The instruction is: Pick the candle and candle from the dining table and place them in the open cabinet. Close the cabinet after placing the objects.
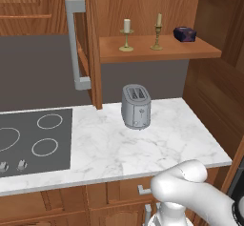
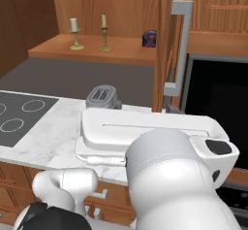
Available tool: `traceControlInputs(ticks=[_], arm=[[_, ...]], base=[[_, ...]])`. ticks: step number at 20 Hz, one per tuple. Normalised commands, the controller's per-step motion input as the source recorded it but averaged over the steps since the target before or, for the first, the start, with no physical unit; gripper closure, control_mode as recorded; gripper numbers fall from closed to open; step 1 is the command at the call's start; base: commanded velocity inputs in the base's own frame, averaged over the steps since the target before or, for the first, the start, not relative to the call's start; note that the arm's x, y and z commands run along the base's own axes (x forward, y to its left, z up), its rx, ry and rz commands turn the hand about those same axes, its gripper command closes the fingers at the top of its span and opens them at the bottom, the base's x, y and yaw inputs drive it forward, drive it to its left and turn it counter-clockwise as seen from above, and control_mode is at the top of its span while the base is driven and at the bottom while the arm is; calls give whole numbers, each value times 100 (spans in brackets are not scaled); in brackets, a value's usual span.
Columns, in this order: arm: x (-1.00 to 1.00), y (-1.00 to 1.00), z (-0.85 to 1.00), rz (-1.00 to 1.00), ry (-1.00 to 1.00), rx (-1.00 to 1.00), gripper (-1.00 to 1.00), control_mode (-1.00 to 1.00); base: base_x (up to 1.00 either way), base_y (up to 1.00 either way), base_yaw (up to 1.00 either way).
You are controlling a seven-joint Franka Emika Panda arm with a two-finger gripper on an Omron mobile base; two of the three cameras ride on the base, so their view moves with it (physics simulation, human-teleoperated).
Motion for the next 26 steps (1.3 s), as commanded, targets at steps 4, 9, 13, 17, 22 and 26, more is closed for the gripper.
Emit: traceControlInputs(ticks=[4, 9, 13, 17, 22, 26], arm=[[42, 26, -3, 0, -9, 0, -100, -100], [37, 3, 0, 0, -11, 0, -100, -100], [22, 0, -9, 0, -12, 0, -100, -100], [19, 0, -27, 0, -13, 0, -100, -100], [18, 0, -30, 0, -12, 0, -100, -100], [26, 0, -15, 0, -12, 0, -100, -100]], base=[[0, 0, 0], [0, 0, 0], [0, 0, 0], [0, 0, 0], [0, 0, 0], [0, 0, 0]])
